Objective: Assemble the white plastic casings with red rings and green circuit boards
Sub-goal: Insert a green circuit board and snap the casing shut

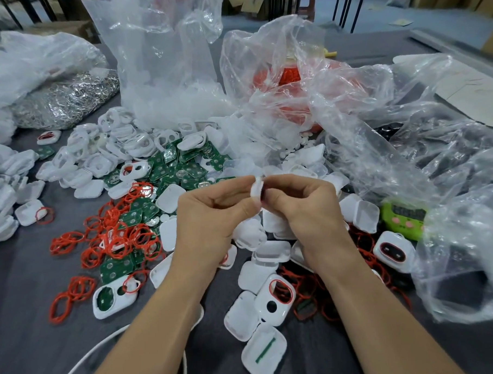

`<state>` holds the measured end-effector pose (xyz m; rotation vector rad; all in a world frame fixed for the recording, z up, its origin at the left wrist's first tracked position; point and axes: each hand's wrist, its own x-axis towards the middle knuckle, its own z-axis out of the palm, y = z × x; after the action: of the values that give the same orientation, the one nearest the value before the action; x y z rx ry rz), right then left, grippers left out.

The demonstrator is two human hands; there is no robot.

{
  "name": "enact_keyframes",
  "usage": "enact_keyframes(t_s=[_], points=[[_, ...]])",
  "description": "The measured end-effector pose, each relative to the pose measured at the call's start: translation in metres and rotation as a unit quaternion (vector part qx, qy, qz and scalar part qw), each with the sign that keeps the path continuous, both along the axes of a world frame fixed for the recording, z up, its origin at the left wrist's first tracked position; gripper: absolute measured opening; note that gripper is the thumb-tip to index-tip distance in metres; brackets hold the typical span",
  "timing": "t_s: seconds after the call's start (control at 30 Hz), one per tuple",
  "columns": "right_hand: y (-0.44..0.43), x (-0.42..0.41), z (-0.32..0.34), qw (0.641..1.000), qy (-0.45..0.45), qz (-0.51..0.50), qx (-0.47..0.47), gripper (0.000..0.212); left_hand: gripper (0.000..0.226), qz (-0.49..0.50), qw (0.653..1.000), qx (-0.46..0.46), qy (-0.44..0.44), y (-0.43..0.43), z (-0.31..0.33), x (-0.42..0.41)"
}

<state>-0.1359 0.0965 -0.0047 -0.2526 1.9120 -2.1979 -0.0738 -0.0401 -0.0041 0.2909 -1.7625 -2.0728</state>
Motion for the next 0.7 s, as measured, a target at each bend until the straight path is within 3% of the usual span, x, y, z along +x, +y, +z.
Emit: enact_keyframes(t_s=[0.13, 0.23, 0.3, 0.5, 0.7], points=[[0.0035, 0.0015, 0.0062, 0.986, -0.093, 0.111, -0.085, 0.026, 0.043, 0.042, 0.996, -0.074, -0.031, 0.0015, -0.0019, 0.0], [0.0042, 0.0013, 0.0078, 0.99, -0.098, 0.069, -0.074, 0.025, 0.04, 0.03, 0.995, -0.084, -0.036, 0.0033, -0.0025, -0.0004], [0.0051, 0.0005, 0.008, 0.995, -0.072, 0.04, -0.062, 0.025, 0.038, 0.02, 0.997, -0.069, -0.031, 0.0045, -0.0027, -0.0016], [0.0046, 0.0024, 0.0079, 0.993, -0.053, 0.082, -0.071, 0.022, 0.035, -0.008, 0.999, 0.035, -0.021, 0.0012, -0.0045, 0.0003], [0.0055, 0.002, 0.0041, 0.993, -0.054, 0.105, -0.021, 0.024, 0.039, -0.013, 0.998, 0.045, -0.044, -0.0001, -0.0092, 0.0008]])
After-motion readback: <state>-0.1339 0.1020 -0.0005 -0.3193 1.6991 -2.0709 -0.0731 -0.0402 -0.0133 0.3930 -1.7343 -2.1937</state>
